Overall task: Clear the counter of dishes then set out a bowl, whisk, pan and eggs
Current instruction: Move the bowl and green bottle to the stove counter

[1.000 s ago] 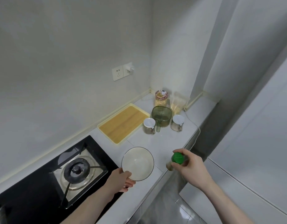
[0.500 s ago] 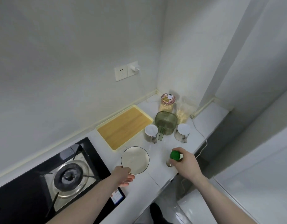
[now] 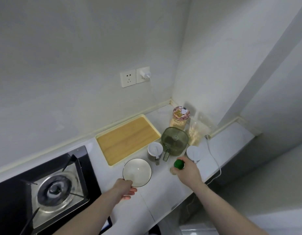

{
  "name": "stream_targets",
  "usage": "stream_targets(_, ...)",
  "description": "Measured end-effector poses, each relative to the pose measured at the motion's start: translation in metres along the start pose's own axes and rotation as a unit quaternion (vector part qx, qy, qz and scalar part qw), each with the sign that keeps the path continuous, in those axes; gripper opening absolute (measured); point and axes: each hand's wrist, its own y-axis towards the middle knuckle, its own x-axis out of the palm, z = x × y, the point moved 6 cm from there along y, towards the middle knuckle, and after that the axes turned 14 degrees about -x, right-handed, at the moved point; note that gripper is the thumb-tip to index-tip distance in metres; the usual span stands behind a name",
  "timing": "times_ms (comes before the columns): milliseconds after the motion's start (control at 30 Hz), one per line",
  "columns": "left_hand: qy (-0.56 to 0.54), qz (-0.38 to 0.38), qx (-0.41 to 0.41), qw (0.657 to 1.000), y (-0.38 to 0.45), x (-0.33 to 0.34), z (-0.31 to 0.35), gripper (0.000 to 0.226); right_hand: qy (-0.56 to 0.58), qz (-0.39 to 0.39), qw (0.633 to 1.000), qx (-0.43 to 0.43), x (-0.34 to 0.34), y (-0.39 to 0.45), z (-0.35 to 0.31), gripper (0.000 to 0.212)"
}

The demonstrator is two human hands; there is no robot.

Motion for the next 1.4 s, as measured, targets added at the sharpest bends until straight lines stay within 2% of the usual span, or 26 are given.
stream_targets(500,-0.037,0.002,-0.019,0.999,0.014,0.021,0.008,0.019,-0.024,-0.041,0.999,-0.005,0.012,0.037,0.018,0.037)
stream_targets(733,-0.033,-0.028,-0.015,0.999,0.007,0.026,0.009,0.021,-0.043,-0.057,0.997,-0.014,0.020,0.035,0.017,0.044)
stream_targets(867,-0.035,-0.043,-0.006,0.998,0.004,0.024,0.012,0.025,-0.052,-0.062,0.997,-0.019,0.023,0.033,0.015,0.040)
stream_targets(1233,-0.058,-0.067,0.043,0.995,-0.022,-0.010,-0.002,0.029,-0.060,-0.050,0.997,-0.003,0.022,0.024,-0.001,0.051)
stream_targets(1400,-0.006,-0.053,0.110,0.992,-0.052,-0.037,-0.032,0.024,-0.111,-0.008,0.993,-0.051,0.015,-0.014,-0.032,0.057)
